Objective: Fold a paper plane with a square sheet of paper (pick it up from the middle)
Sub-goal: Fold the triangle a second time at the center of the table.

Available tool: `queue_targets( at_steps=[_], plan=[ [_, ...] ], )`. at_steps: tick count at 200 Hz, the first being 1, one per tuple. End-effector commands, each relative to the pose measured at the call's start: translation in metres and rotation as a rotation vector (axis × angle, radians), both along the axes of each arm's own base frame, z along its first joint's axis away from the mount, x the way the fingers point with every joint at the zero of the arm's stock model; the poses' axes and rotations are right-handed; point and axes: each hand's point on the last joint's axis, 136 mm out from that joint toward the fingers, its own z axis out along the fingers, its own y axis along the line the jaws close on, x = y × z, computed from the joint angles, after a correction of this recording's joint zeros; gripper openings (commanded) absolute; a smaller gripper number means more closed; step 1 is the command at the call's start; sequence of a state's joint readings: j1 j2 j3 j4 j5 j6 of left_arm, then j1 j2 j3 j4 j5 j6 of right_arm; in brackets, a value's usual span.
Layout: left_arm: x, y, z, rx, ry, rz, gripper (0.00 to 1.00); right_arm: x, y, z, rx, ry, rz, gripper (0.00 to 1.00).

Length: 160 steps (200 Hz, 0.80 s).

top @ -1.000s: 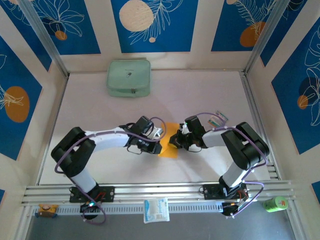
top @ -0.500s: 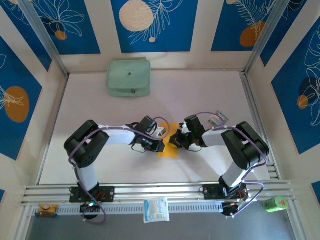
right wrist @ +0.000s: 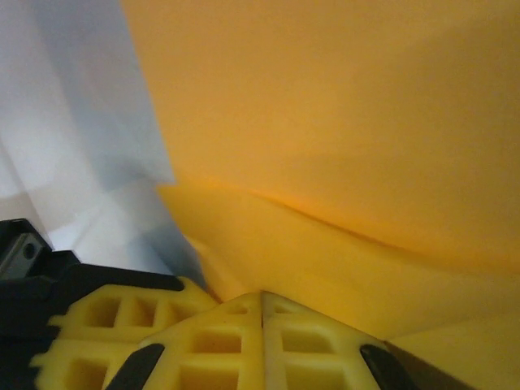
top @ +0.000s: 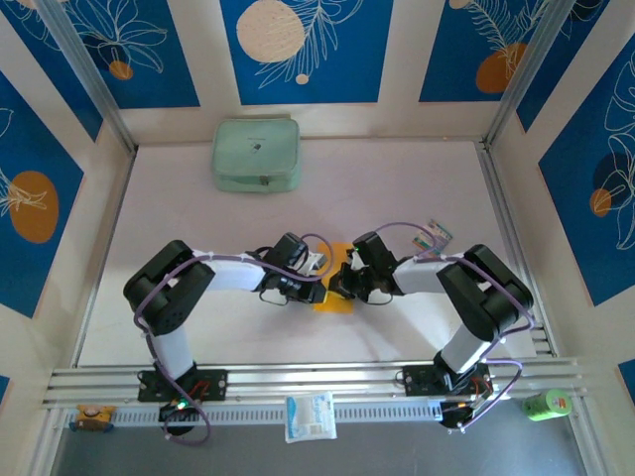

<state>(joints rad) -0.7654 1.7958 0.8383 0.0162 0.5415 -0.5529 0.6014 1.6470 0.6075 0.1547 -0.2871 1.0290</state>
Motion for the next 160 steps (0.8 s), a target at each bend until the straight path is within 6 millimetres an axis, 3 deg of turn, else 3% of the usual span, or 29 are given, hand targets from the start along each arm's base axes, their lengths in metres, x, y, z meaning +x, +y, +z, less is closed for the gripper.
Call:
queue_targets(
  at_steps=[1, 69, 124, 160],
  plan=[
    [-0.018, 0.031, -0.032, 0.150, 0.085, 0.032, 0.02, -0.013, -0.021, -0.032, -0.087, 0.094, -0.049, 0.00],
    [-0.020, 0.032, -0.035, 0.155, 0.092, 0.032, 0.00, 0.027, -0.037, -0.007, 0.012, 0.008, -0.081, 0.01],
    [-0.022, 0.032, -0.035, 0.143, 0.100, 0.045, 0.00, 0.051, -0.066, 0.002, 0.045, -0.069, -0.140, 0.02],
    [-0.023, 0.030, -0.035, 0.126, 0.109, 0.065, 0.00, 0.060, -0.068, 0.031, 0.088, -0.139, -0.135, 0.03]
  ],
)
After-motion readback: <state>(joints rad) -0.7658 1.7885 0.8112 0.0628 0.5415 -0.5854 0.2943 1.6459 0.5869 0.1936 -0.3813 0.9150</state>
